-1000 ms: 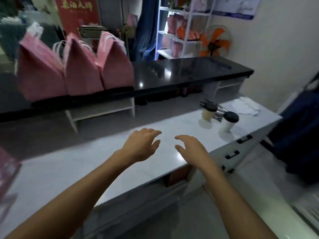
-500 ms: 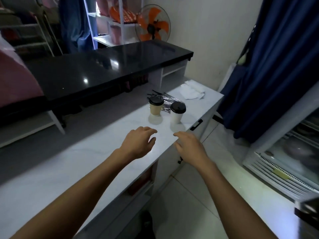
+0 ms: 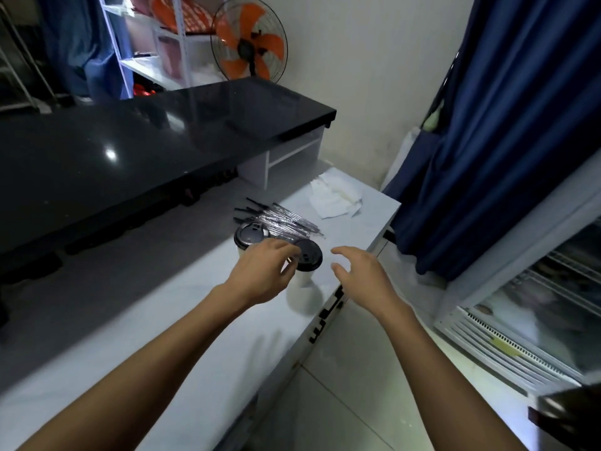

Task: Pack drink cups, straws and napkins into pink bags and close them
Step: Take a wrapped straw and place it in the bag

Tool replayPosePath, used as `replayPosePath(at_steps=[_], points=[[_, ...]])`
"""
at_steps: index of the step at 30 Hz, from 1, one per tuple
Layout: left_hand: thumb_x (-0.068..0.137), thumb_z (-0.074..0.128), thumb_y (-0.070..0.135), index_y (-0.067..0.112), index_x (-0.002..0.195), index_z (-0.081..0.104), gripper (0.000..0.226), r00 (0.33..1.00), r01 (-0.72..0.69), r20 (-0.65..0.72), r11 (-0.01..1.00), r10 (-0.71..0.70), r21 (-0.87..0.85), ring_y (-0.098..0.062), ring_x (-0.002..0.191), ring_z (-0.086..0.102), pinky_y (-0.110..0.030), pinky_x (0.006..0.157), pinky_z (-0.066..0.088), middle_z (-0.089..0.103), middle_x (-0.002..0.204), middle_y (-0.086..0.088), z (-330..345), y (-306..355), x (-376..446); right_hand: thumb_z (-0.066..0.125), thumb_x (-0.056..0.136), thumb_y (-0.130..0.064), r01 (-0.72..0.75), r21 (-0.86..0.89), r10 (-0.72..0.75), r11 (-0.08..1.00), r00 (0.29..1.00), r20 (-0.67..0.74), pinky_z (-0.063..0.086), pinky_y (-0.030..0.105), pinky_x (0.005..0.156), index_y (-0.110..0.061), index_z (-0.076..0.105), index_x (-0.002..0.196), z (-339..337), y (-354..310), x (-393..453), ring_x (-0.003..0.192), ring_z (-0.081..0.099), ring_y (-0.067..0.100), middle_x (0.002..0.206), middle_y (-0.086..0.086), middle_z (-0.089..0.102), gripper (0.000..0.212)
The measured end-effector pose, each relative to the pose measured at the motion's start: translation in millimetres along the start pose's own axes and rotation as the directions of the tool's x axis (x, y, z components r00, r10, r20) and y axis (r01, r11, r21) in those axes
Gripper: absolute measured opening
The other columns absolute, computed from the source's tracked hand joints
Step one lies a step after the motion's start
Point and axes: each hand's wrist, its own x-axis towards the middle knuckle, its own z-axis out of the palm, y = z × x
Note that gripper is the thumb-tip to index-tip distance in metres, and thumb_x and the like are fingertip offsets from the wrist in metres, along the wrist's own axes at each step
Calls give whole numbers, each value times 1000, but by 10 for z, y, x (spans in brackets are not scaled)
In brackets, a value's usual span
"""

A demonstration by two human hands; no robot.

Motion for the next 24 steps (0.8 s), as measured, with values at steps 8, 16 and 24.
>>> replayPosePath(at_steps=[8, 16, 24], points=[[95, 57, 34, 27, 120, 67, 28, 994, 109, -9, 993, -109, 54, -27, 108, 62, -40, 83, 51, 69, 117, 4, 139, -344, 775, 58, 99, -28, 60, 19, -61, 998, 996, 63, 46, 34, 102, -19, 60, 137, 47, 307, 1186, 122, 57, 21, 135, 2, 62, 39], [95, 47, 39, 30, 126, 65, 37, 942, 332, 9, 934, -336, 129, -24, 113, 61, -41, 86, 51, 67, 126, 6, 358, -641, 1504, 59, 97, -23, 284, -21, -272, 959, 935, 230, 48, 40, 99, -16, 61, 133, 411, 457, 2543, 119, 58, 25, 128, 4, 65, 37], [98, 44, 43, 26, 123, 66, 38, 813, 576, -22, 799, -582, 171, -21, 113, 61, -43, 87, 52, 67, 124, 7, 425, -872, 1533, 61, 91, -18, 490, -38, -440, 871, 812, 383, 52, 38, 77, -12, 65, 99, 1078, 331, 3297, 97, 63, 31, 103, 9, 68, 11]])
